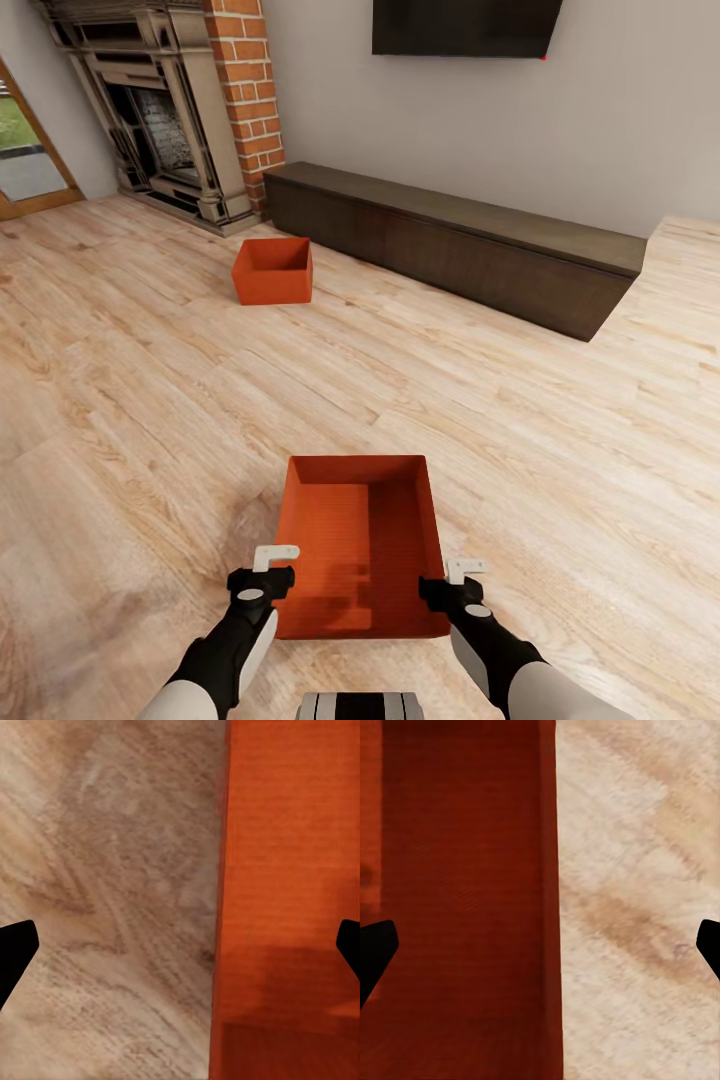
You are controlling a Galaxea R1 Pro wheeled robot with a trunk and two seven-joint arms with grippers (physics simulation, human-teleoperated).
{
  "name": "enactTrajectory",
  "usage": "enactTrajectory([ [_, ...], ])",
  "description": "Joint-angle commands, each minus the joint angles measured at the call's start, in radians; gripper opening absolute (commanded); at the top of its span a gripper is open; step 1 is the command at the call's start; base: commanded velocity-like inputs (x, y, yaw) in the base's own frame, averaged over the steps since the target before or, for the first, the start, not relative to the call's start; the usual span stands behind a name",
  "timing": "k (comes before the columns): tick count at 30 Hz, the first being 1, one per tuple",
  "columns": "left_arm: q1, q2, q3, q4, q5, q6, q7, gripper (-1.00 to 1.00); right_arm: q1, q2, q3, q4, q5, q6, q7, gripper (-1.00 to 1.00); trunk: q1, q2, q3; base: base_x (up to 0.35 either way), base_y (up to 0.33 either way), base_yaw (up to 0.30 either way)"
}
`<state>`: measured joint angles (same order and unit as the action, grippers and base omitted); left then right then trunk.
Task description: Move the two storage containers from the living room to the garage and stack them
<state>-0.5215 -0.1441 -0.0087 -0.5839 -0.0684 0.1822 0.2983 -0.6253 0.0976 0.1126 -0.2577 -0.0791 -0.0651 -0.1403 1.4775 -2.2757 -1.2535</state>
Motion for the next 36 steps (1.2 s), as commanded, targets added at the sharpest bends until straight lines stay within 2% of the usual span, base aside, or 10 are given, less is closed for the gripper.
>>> enactTrajectory([
  [1,0.0,0.0,-0.001,-0.001,-0.007,0.007,0.003,1.0,-0.001,0.0,0.008,0.001,-0.009,-0.004,-0.006,1.0,0.0,0.0,-0.001,0.0,0.0,0.0],
  [18,0.0,0.003,-0.001,-0.001,-0.007,0.007,0.003,1.0,-0.001,-0.007,0.012,0.001,-0.007,-0.001,-0.005,1.0,0.0,0.0,-0.001,0.0,0.0,0.0],
  [36,0.0,0.0,0.001,-0.003,-0.004,0.006,-0.002,1.0,-0.001,-0.001,0.015,0.001,-0.005,-0.002,-0.004,1.0,0.0,0.0,-0.001,0.0,0.0,0.0],
])
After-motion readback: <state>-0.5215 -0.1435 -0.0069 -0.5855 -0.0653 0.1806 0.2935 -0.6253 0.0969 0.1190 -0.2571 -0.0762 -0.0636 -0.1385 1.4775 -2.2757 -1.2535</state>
